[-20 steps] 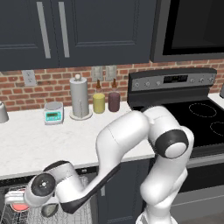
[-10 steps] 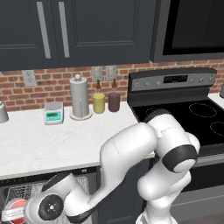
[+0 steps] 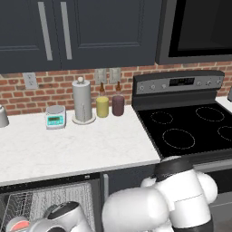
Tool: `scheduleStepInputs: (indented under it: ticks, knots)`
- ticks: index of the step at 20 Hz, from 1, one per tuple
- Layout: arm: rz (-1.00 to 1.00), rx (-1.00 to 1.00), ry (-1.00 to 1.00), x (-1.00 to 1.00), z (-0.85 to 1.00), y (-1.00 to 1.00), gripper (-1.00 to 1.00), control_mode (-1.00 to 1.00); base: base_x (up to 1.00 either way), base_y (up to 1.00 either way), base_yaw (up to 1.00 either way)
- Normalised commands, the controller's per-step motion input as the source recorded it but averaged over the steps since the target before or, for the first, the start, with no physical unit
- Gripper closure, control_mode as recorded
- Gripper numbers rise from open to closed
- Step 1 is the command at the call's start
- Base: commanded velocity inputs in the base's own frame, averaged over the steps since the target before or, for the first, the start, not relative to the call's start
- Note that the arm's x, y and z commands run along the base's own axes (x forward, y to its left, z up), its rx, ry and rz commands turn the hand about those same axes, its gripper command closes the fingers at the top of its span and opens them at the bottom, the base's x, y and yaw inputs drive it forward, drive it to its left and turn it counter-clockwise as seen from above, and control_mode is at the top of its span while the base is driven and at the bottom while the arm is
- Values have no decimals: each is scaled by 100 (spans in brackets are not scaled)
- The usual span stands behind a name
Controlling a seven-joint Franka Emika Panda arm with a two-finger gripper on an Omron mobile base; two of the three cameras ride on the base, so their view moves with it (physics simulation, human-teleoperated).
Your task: Pick up the cup and bowl from the counter, place them in the dishwasher, and close the dishwasher door.
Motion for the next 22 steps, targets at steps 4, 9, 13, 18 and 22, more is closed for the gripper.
scheduleStepInputs:
  ticks: [4,9,13,18,22]
  knots:
    - [-2,0,9,26,-21,11,100,-100,0,0,0]
    - [-2,0,14,27,-8,9,100,-100,0,0,0]
    - [0,0,31,32,0,0,100,-100,0,0,0]
    - [0,0,38,33,0,0,100,-100,0,0,0]
    - [0,0,34,12,-10,0,100,-100,0,0,0]
